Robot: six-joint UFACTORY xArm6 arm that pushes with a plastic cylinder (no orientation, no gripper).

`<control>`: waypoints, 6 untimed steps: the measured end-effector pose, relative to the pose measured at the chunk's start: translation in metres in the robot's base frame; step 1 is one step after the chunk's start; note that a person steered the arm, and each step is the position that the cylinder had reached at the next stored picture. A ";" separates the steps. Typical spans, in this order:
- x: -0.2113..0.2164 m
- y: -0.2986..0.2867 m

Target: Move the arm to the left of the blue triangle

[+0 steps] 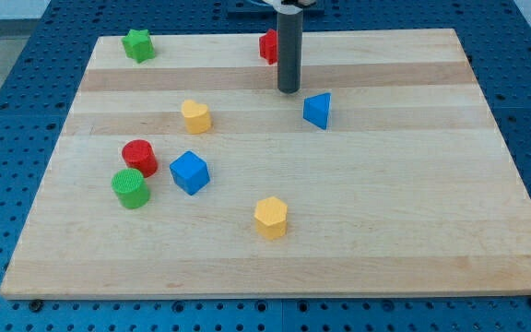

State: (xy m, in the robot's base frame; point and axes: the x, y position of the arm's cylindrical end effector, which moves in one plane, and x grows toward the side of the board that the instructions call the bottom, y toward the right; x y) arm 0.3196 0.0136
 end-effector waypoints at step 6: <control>0.085 0.011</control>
